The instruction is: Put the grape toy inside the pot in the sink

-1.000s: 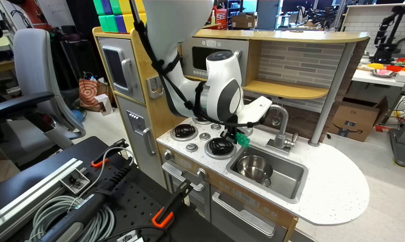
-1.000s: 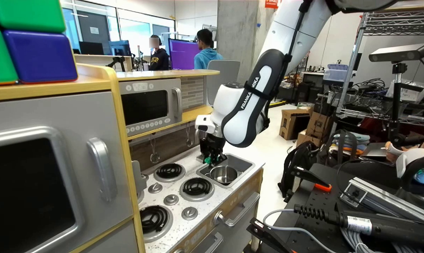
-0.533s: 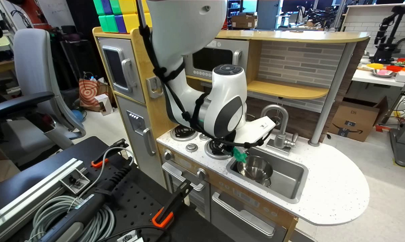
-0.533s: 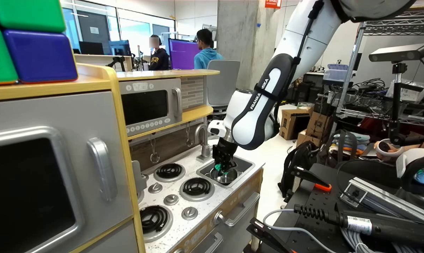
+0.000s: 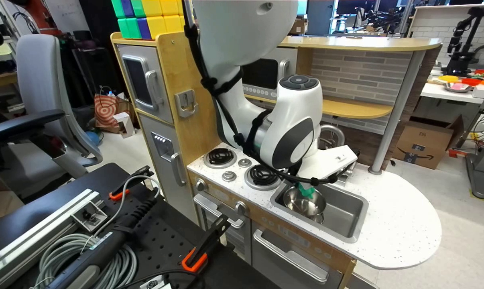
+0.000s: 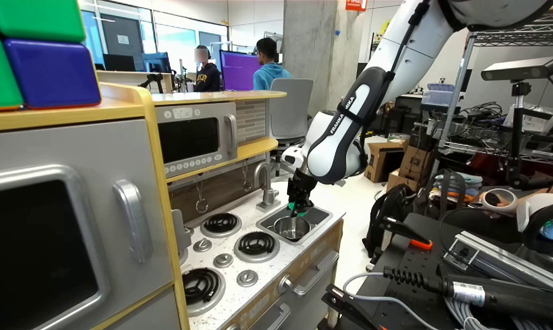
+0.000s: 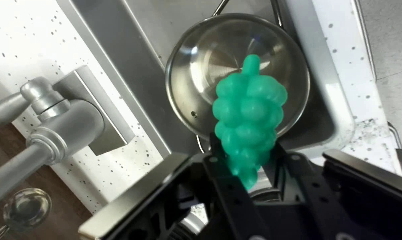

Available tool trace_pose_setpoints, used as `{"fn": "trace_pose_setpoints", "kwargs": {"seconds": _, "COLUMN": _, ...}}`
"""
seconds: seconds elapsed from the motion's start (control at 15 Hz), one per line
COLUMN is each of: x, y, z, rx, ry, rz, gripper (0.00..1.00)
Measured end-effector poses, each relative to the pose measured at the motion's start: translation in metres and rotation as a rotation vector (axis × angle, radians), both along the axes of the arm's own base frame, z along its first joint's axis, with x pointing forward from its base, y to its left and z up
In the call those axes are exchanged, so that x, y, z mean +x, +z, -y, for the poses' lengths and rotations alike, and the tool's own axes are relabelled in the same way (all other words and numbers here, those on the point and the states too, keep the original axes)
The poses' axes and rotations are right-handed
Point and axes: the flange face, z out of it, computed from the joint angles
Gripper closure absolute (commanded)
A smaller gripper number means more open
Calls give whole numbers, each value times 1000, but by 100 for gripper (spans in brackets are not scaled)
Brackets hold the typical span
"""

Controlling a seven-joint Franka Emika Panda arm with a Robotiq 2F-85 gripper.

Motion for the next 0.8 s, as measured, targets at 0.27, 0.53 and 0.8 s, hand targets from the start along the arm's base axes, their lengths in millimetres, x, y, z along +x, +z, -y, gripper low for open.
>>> {"fn": "trace_pose_setpoints", "kwargs": {"seconds": 0.27, "x": 13, "y": -5, "z": -12, "rx": 38, "ry": -45, "rz": 13, "gripper": 92}}
{"fn": "trace_pose_setpoints", "kwargs": {"seconds": 0.53, "x": 30, "y": -18, "z": -17, "rx": 57, "ry": -138, "rz": 5, "gripper": 92}}
{"fn": "trace_pose_setpoints", "kwargs": {"seconds": 0.8, "x": 37, "y": -29, "z": -11, "rx": 31, "ry": -197, "rz": -12, "gripper": 92}}
